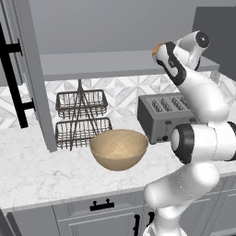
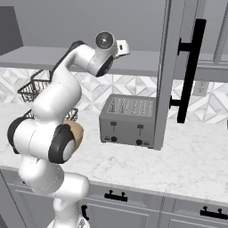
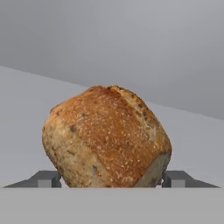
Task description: Open the cabinet, pick up the bread from the cabinet and place it in the basket. Then move the basket to the dining counter.
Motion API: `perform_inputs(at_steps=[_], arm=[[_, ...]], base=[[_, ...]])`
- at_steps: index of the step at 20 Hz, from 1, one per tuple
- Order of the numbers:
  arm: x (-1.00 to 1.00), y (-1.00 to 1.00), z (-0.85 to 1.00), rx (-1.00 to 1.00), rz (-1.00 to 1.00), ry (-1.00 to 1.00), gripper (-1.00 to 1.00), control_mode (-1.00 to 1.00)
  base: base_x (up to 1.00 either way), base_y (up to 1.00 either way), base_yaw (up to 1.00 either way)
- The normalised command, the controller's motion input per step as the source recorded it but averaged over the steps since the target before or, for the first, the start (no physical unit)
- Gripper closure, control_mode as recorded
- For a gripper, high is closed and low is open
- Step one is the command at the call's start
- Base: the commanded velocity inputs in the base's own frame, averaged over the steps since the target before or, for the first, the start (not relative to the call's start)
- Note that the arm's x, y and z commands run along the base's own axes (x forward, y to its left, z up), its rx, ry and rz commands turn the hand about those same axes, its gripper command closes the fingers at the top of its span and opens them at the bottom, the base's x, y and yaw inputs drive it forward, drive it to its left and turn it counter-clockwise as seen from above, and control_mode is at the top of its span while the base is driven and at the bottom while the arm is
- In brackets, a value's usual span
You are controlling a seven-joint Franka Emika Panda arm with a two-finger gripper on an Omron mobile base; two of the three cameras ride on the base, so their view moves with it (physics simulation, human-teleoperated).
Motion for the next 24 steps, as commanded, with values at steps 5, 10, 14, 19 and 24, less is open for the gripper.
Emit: perform_inputs(at_steps=[5, 10, 14, 19, 24], arm=[[-1.00, 0.17, 0.07, 0.00, 0.00, -0.16, 1.00, -1.00], [-1.00, 0.58, 0.36, 0.01, -0.05, -0.06, 1.00, -1.00], [-1.00, 0.33, 0.44, 0.00, -0.09, 0.02, 1.00, -1.00], [-1.00, 0.62, 0.13, 0.01, -0.12, 0.04, 1.00, -1.00], [-1.00, 0.69, 0.00, 0.01, -0.14, 0.08, 1.00, -1.00]], base=[[0.00, 0.00, 0.00], [0.00, 0.00, 0.00], [0.00, 0.00, 0.00], [0.00, 0.00, 0.00], [0.00, 0.00, 0.00]])
